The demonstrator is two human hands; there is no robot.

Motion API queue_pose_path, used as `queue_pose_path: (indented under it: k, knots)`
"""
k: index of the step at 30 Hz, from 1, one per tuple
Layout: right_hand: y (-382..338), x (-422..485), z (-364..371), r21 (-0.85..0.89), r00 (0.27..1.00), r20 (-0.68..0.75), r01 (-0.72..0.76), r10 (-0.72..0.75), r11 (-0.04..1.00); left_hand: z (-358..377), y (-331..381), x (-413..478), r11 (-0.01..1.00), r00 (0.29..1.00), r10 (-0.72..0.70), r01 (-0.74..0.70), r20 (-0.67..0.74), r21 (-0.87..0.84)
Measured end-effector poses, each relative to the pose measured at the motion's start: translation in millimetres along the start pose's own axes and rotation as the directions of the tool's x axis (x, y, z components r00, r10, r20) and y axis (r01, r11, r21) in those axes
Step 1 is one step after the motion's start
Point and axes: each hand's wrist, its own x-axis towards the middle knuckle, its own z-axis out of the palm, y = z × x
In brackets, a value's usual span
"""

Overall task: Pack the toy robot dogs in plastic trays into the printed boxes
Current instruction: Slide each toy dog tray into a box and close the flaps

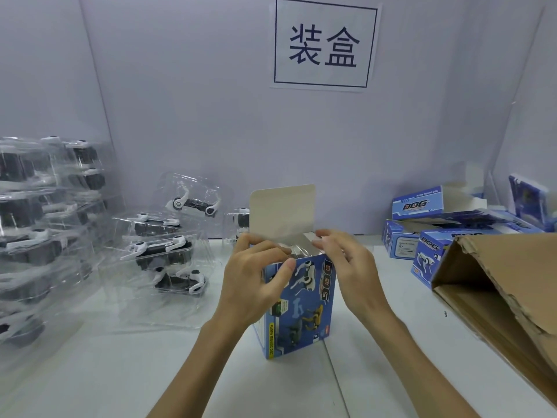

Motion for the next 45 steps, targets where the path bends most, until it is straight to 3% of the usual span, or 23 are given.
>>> queue_pose_path:
  k: [4, 7, 9, 12, 16, 21, 25, 28, 32, 36, 41, 45]
  knots:
    - [0, 20, -12, 0.034, 0.994, 0.011, -0.111, 0.11, 0.993, -3, -1, 0, 1.0, 1.0, 0.008, -0.007, 0.028, -0.01]
    - [-3, 38, -17, 0.078, 0.976, 0.111, -0.196, 0.186, 0.978, -7, -3, 1, 1.0, 0.996, 0.004, -0.003, 0.093, -0.012]
    - [-1, 46, -15, 0.087, 0.966, 0.189, -0.193, 0.174, 0.977, -12, -5, 3, 0.999, 0.985, -0.017, 0.026, 0.172, -0.046]
    - [0, 50, -13, 0.253, 0.944, 0.309, -0.197, 0.113, 0.947, -26, -8, 9, 0.993, 0.945, -0.043, 0.077, 0.324, -0.092]
    - [-5, 35, -12, 0.302, 0.942, 0.335, -0.101, -0.007, 0.948, -50, -9, 11, 0.979, 0.9, -0.075, 0.149, 0.43, -0.141]
    - [-3, 10, -20, 0.379, 0.918, 0.396, -0.154, -0.01, 0.912, -55, -2, 0, 0.989, 0.943, 0.0, 0.048, 0.332, -0.137]
    - [-10, 1, -23, 0.359, 0.927, 0.375, -0.135, -0.01, 0.924, -41, 3, -15, 0.994, 0.99, 0.073, -0.063, 0.12, -0.085]
    - [-17, 0, -21, 0.298, 0.941, 0.337, -0.07, -0.036, 0.952, -26, 6, -34, 0.987, 0.982, 0.146, -0.137, -0.117, 0.082]
    - [-22, -3, -13, 0.124, 0.949, 0.311, 0.02, -0.058, 0.992, -3, 12, -53, 0.946, 0.93, 0.179, -0.072, -0.322, 0.316]
    - [-35, 0, -5, -0.076, 0.892, 0.407, 0.249, -0.198, 0.965, 9, 16, -62, 0.945, 0.892, 0.194, -0.057, -0.409, 0.323]
    - [-42, 12, -6, -0.118, 0.779, 0.622, 0.201, -0.086, 0.972, 8, 16, -65, 0.973, 0.888, 0.158, -0.067, -0.431, 0.22]
    - [-41, 17, -3, -0.18, 0.755, 0.653, 0.235, -0.063, 0.955, 9, 14, -64, 0.94, 0.884, 0.211, -0.068, -0.417, 0.333]
